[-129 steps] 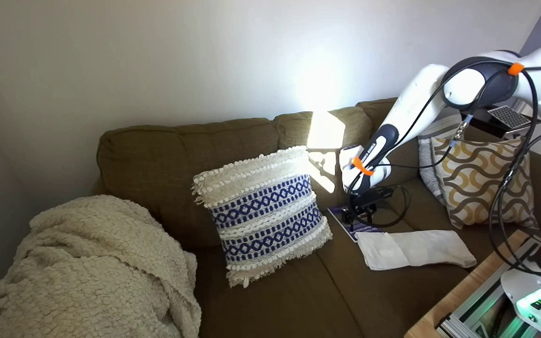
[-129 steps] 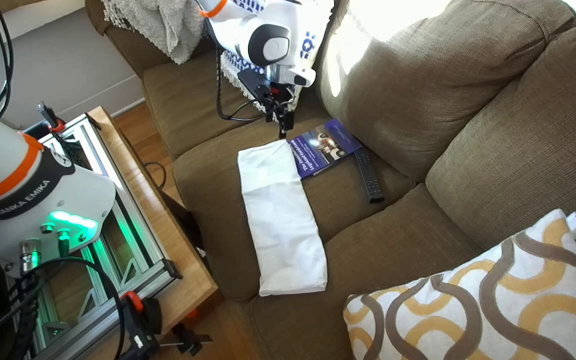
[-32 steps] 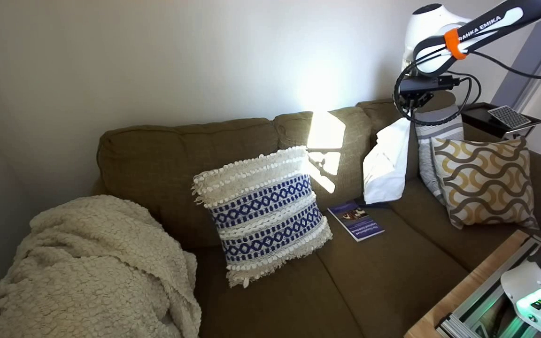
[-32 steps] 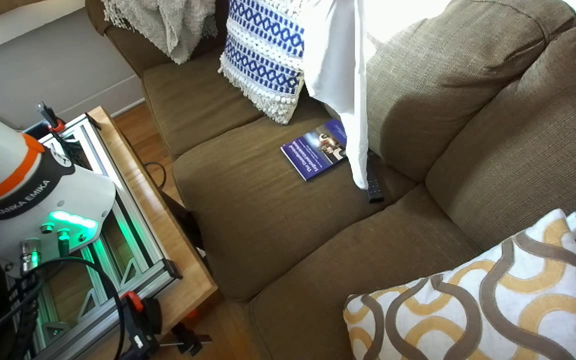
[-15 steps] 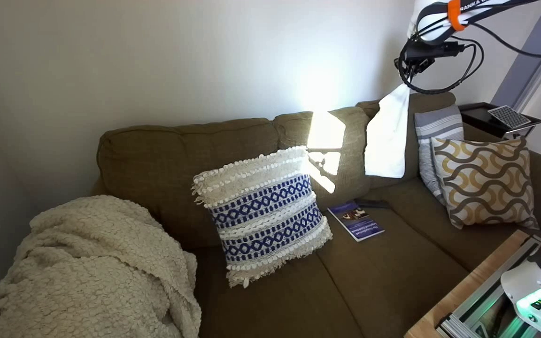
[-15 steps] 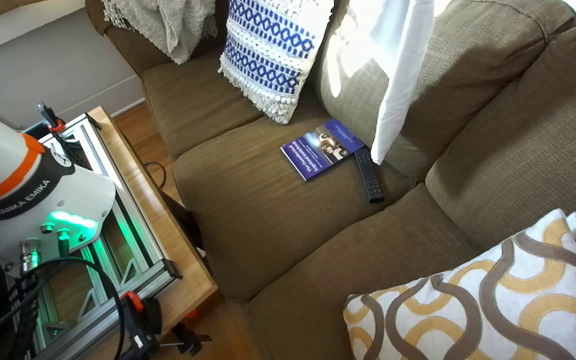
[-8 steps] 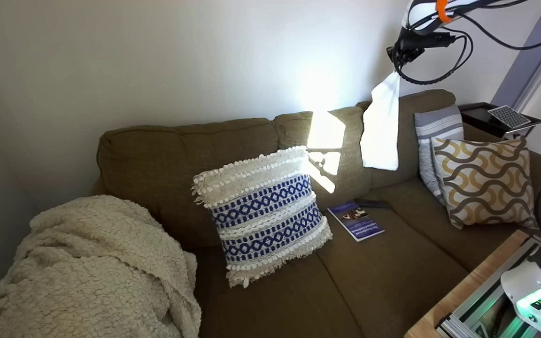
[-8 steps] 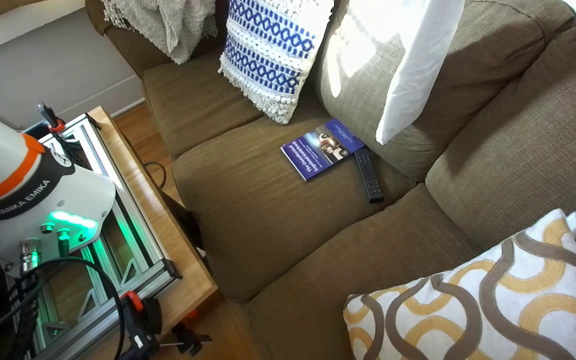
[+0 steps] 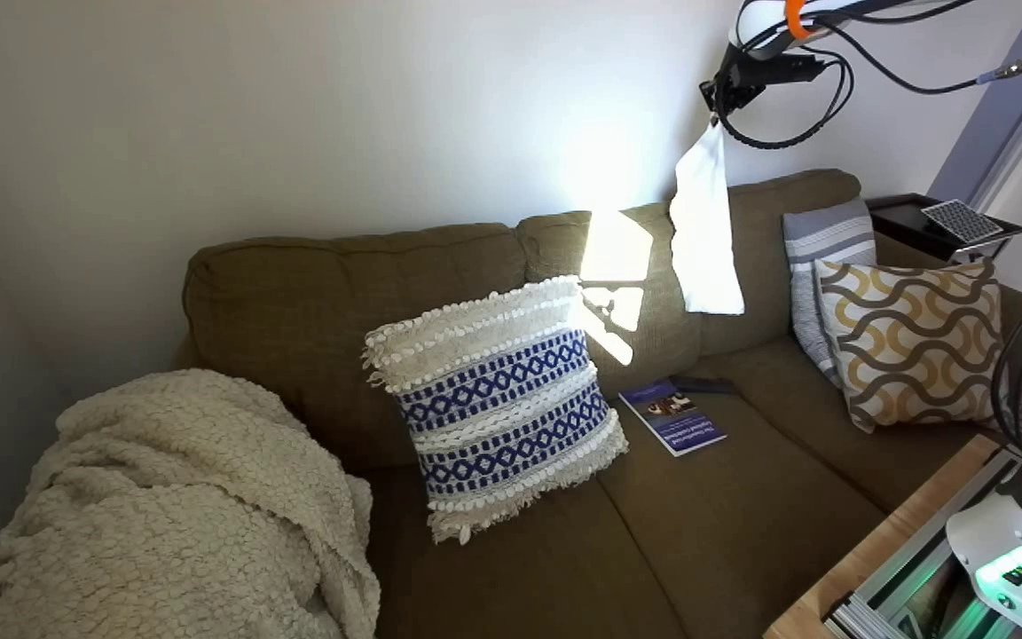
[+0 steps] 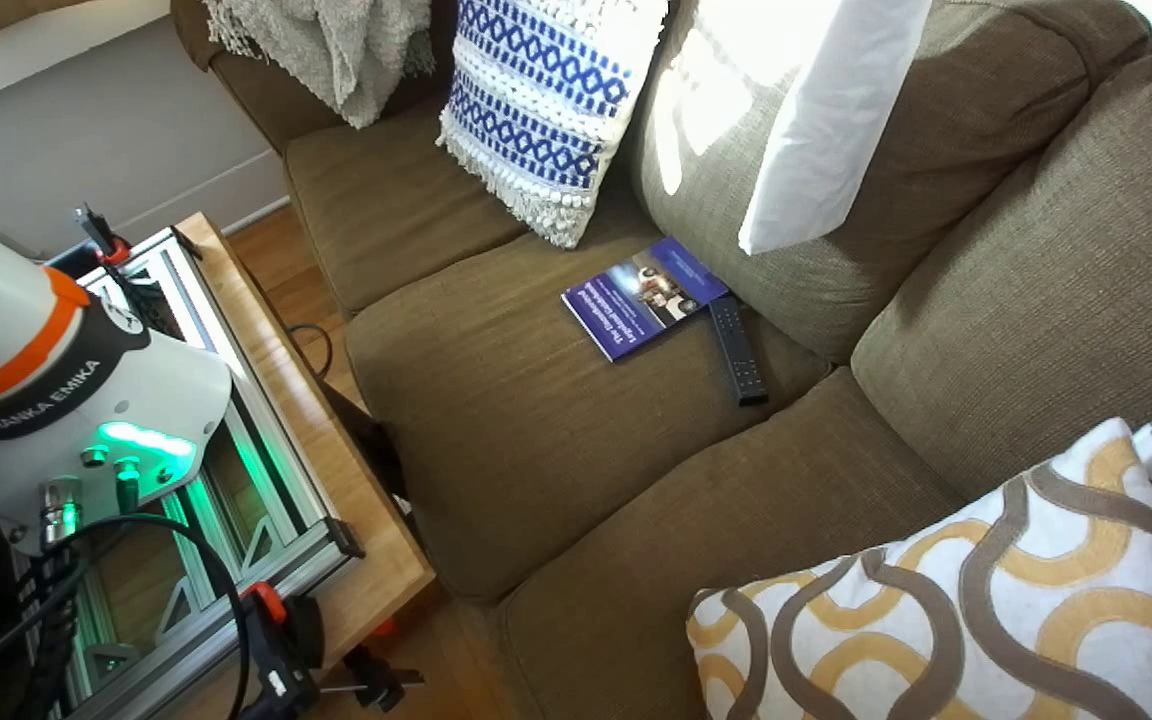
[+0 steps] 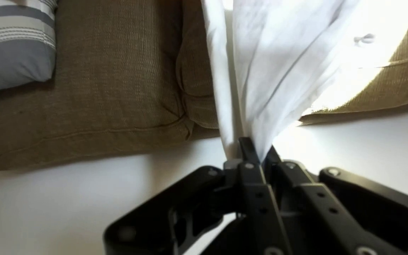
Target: Put the white towel on the backrest of the chair
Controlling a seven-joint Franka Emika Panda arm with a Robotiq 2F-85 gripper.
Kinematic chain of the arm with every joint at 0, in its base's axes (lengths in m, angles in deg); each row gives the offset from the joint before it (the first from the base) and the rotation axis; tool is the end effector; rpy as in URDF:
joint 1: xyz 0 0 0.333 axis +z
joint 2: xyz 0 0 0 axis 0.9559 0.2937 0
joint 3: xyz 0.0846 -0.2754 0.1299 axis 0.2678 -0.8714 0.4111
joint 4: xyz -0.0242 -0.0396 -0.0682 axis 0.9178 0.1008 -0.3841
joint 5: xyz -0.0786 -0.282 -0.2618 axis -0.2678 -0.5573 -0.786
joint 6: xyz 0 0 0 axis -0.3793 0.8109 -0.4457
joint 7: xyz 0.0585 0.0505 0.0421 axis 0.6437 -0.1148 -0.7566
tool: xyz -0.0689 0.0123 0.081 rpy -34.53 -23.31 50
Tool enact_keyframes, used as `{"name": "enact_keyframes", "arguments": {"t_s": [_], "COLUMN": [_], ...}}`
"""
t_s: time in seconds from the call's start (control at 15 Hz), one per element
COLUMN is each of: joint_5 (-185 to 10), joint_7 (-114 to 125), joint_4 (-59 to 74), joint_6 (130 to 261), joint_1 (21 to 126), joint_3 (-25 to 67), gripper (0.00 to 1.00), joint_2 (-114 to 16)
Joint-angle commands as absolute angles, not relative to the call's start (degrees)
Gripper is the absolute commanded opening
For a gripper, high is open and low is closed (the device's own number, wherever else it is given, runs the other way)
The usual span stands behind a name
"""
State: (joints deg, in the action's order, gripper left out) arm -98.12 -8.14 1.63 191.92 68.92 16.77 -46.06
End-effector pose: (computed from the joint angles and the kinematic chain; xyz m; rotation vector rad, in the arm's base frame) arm 0.6866 -0.1384 0.5187 2.7841 -0.5498 0.6476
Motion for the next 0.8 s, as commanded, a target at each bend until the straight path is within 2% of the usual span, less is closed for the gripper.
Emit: {"name": "enact_keyframes", "arguments": {"t_s": [0.0,0.13,0.2,0.27,0.6,0.67,0.73], "joint_5": [-96.62,-96.03,-97.57,-97.54,-97.54,-97.54,-96.56], "joint_7": [-3.74,-2.69,-4.96,-4.81,-4.82,-4.82,-4.18], "joint_4": [-4.06,-6.62,-3.19,-3.86,-3.74,-3.74,-4.71], "joint_6": [190.49,190.76,191.73,191.71,191.72,191.72,192.12], "joint_1": [68.91,68.76,69.57,69.59,69.63,69.64,69.18], "joint_3": [17.25,17.50,16.86,16.88,16.87,16.87,17.16], "gripper": [0.02,0.02,0.02,0.07,0.07,0.02,0.02], "joint_2": [-44.42,-43.72,-45.20,-45.16,-44.90,-44.90,-44.29]}}
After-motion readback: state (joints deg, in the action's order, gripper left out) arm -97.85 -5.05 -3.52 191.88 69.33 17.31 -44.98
